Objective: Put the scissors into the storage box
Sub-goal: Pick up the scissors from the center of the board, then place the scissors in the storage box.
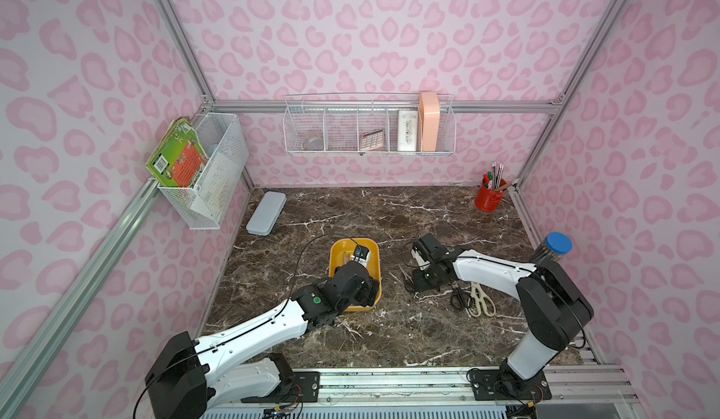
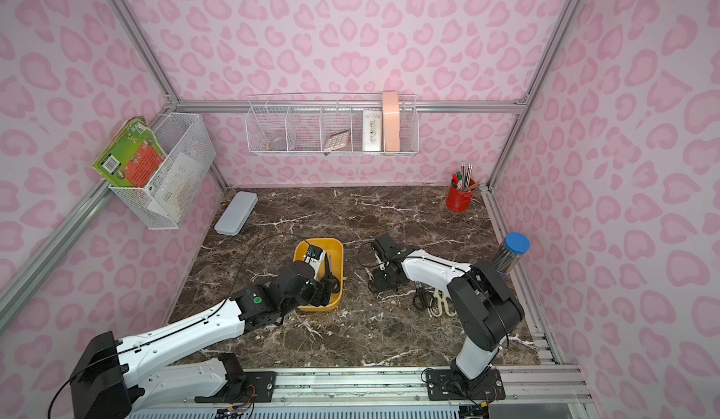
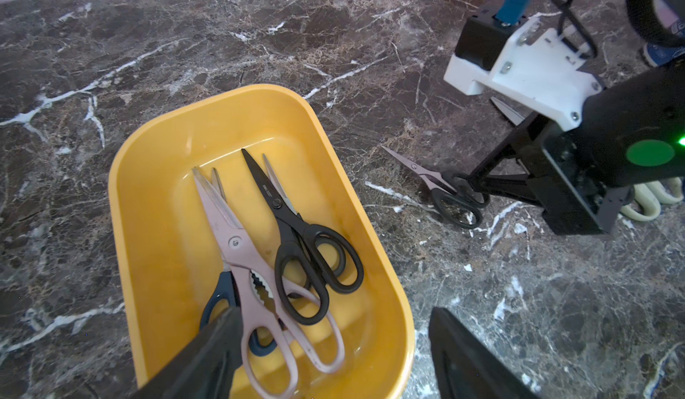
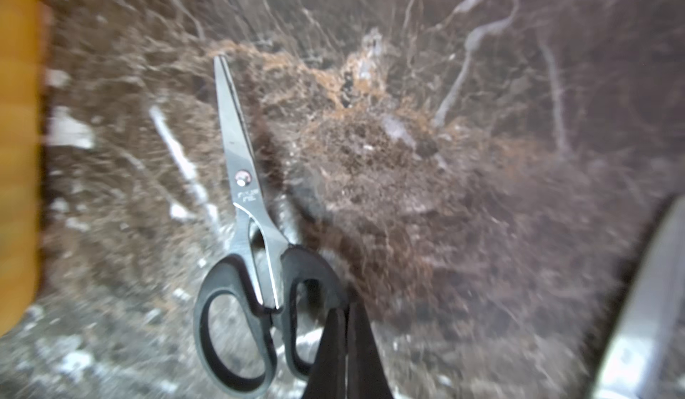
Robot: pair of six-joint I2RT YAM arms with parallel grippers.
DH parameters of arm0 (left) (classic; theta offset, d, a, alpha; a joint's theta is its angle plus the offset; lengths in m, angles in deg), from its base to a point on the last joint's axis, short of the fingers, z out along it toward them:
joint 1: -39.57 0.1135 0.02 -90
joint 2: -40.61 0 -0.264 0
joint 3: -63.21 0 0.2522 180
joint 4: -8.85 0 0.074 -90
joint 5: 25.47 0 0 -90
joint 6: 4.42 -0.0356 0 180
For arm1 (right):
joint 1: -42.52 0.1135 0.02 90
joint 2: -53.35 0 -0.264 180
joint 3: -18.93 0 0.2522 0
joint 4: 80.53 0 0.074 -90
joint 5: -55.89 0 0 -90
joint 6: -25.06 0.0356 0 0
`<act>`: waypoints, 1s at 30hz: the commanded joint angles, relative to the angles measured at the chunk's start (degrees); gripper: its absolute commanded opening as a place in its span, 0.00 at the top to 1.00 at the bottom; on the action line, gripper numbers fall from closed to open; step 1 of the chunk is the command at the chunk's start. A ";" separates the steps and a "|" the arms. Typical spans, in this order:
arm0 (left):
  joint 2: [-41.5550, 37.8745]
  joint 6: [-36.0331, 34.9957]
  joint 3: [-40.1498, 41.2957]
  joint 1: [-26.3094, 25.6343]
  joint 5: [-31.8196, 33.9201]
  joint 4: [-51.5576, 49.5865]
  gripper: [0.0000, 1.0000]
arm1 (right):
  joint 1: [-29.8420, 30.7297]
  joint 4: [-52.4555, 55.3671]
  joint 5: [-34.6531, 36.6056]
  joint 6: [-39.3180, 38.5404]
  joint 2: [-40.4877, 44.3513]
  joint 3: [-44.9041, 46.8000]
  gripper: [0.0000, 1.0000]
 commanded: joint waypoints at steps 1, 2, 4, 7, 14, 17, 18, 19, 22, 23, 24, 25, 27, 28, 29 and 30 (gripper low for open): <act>-1.34 2.55 -1.02 1.21 3.58 -2.70 0.17 | -0.03 3.30 -1.60 0.94 2.01 -2.18 1.00; -1.91 3.22 -1.25 1.91 4.01 -3.73 0.17 | 0.08 3.76 -1.76 1.00 2.22 -2.75 1.00; -3.40 4.00 -0.59 3.63 3.71 -4.91 0.16 | 0.39 4.52 -2.35 1.03 2.65 -4.11 1.00; -6.72 6.62 1.45 6.68 4.29 -6.71 0.17 | 2.04 5.47 -2.89 1.66 2.80 -6.45 1.00; -16.62 16.30 8.49 13.03 10.36 -14.00 0.16 | 9.37 6.30 -3.55 8.55 -0.40 -14.51 1.00; -19.48 18.23 9.89 13.76 11.42 -15.54 0.16 | 11.73 3.21 -5.14 13.00 -2.55 -15.51 1.00; -20.04 18.71 10.13 13.76 11.90 -16.12 0.16 | 12.23 2.81 -4.84 14.66 -3.79 -16.13 1.00; -20.44 19.13 10.12 13.76 12.45 -16.74 0.16 | 12.83 2.80 -4.57 15.95 -5.37 -17.44 1.00; -20.72 19.56 10.16 13.76 13.35 -18.02 0.16 | 14.78 2.70 -3.38 16.14 -9.39 -22.22 1.00; -20.65 19.45 10.16 13.76 13.35 -18.22 0.16 | 15.21 2.54 -3.06 16.17 -10.48 -23.29 1.00; -20.55 19.35 9.94 13.76 13.27 -18.30 0.16 | 15.72 2.42 -2.87 16.45 -11.82 -24.53 1.00; -20.31 19.40 9.90 13.76 13.27 -18.54 0.16 | 15.89 2.43 -3.44 17.08 -13.30 -26.04 1.00; -19.81 19.41 9.64 13.74 13.18 -18.61 0.16 | 16.24 2.12 -5.35 17.54 -16.17 -28.64 1.00; -19.60 19.45 9.55 13.76 13.18 -18.63 0.16 | 16.47 2.01 -6.16 17.39 -17.44 -29.88 1.00; -19.37 19.44 9.55 13.76 13.18 -18.72 0.16 | 16.76 2.04 -6.99 16.88 -19.06 -31.28 1.00; -19.27 19.45 9.50 13.76 13.25 -18.84 0.16 | 16.88 2.51 -7.68 16.78 -20.56 -32.75 1.00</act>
